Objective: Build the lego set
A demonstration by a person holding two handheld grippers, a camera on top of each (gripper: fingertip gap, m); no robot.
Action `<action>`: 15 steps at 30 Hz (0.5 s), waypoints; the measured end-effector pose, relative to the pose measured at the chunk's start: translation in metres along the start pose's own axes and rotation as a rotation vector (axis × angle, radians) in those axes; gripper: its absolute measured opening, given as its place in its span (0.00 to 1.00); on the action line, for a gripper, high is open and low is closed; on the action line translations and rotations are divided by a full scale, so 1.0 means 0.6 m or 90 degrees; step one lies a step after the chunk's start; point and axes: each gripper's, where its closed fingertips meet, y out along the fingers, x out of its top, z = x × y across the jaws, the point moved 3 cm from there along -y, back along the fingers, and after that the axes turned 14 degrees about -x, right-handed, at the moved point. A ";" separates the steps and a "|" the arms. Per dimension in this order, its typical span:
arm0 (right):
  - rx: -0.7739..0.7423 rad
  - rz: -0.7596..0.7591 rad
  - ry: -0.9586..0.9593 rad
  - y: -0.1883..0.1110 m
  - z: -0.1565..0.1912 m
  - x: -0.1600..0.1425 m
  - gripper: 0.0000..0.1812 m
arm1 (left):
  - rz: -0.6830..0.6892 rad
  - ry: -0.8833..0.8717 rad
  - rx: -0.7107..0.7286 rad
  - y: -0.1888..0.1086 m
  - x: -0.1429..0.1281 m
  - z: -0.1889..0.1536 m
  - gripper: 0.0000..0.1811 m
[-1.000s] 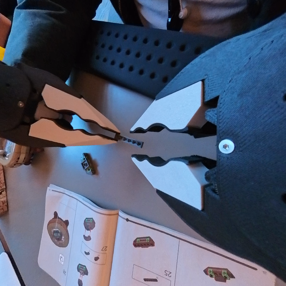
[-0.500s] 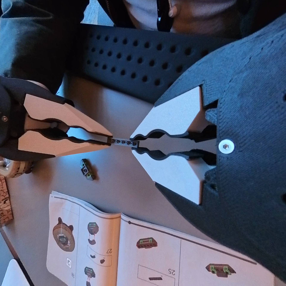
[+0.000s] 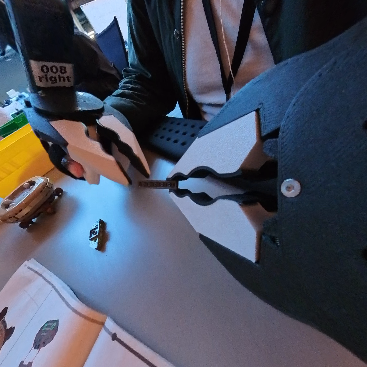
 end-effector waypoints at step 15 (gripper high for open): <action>0.191 0.026 0.375 -0.004 -0.004 -0.007 0.02 | -0.056 0.217 0.037 -0.024 0.041 -0.038 0.10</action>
